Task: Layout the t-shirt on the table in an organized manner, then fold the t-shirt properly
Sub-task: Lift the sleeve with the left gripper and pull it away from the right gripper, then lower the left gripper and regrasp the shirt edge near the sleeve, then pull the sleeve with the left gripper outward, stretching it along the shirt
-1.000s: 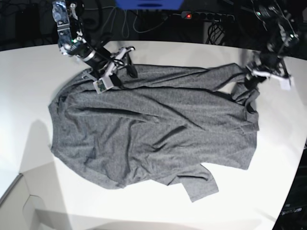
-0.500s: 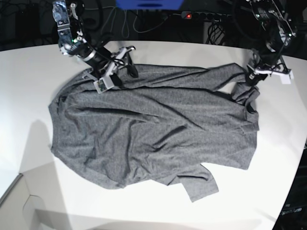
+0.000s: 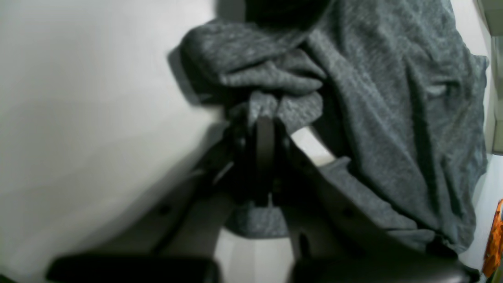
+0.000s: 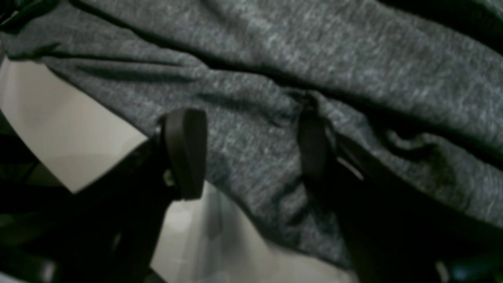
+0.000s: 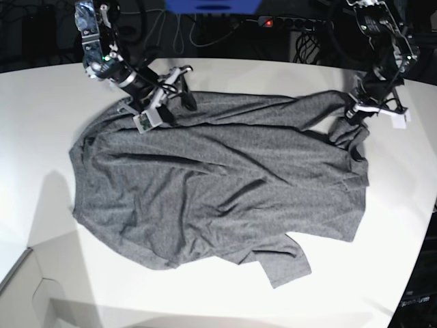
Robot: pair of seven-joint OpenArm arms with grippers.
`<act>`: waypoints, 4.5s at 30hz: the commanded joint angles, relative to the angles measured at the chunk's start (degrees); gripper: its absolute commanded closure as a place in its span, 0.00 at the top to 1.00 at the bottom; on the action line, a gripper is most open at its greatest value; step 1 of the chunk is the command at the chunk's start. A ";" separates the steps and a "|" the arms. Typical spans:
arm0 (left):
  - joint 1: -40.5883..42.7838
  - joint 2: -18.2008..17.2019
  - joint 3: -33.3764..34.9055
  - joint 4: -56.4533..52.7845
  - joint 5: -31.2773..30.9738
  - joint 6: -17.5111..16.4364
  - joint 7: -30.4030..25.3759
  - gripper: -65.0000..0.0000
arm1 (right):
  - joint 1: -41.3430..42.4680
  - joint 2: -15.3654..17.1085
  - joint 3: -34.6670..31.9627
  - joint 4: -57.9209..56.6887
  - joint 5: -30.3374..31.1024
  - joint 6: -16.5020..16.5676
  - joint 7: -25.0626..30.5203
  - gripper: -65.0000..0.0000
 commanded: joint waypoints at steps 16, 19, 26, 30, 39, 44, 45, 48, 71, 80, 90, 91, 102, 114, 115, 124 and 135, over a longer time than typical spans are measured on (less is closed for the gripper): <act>8.79 1.66 -16.77 18.40 -13.35 -0.23 -0.44 0.00 | 0.11 1.38 -0.16 0.27 -0.41 0.16 -1.77 0.58; 9.06 1.66 -17.03 16.47 -13.26 0.12 -0.44 0.00 | 0.11 1.29 -0.25 0.27 -0.41 0.16 -1.77 0.58; 9.23 1.66 -16.59 11.11 -13.26 0.21 -0.44 0.00 | 0.11 1.29 -0.25 0.27 -0.41 0.16 -1.77 0.58; 8.79 1.31 -15.01 10.49 -13.26 0.21 -0.44 0.00 | 0.11 1.29 -0.25 0.19 -0.41 0.16 -1.77 0.58; -0.08 1.13 -12.46 2.93 -7.46 5.66 -0.44 0.33 | 0.20 1.29 -0.25 0.45 -0.32 0.16 -1.77 0.58; -1.05 1.13 -12.90 3.02 -6.93 6.19 -0.44 0.36 | -0.33 1.55 0.19 1.33 -0.32 0.16 -1.68 0.58; -0.88 1.05 -12.90 3.72 -6.93 6.19 -0.44 0.36 | -0.33 1.64 0.28 1.77 -0.32 0.16 -1.68 0.58; 0.97 1.05 -14.92 6.27 -6.93 6.19 -0.44 0.37 | -2.00 1.73 0.28 4.32 -0.32 0.16 -1.68 0.58; 1.32 -1.86 -10.88 1.09 3.97 6.10 -0.88 0.37 | -6.48 1.20 8.80 11.44 -0.23 0.33 -1.68 0.58; 2.55 -2.12 -5.16 1.09 4.49 6.10 -0.97 0.37 | -6.48 1.20 8.80 11.26 -0.23 0.33 -1.68 0.58; 1.06 -2.29 -1.30 1.17 4.49 6.10 -0.97 0.37 | -6.13 1.20 8.72 11.26 -0.23 0.33 -1.68 0.58; 0.97 -2.29 -1.30 1.17 4.49 6.10 -0.97 0.37 | -6.13 1.20 8.72 11.26 -0.23 0.33 -1.68 0.58; 0.79 -2.29 -1.21 1.17 4.49 6.10 -0.97 0.37 | -6.13 1.20 8.72 11.18 -0.23 0.33 -1.77 0.58; 0.00 -2.29 2.31 1.09 4.49 6.10 -0.97 0.36 | -6.22 1.20 8.72 11.18 -0.23 0.33 -1.77 0.58; 0.00 -2.29 2.75 1.09 4.49 6.10 -0.97 0.36 | -6.31 1.20 8.72 11.18 -0.23 0.33 -1.77 0.58; -0.79 -2.29 3.10 1.09 4.49 6.10 -0.97 0.06 | -6.40 1.20 8.72 11.18 -0.23 0.33 -1.77 0.58; 5.19 -3.61 1.60 11.90 3.79 6.01 -0.79 0.01 | -6.40 1.20 8.72 11.09 -0.32 0.33 -1.77 0.58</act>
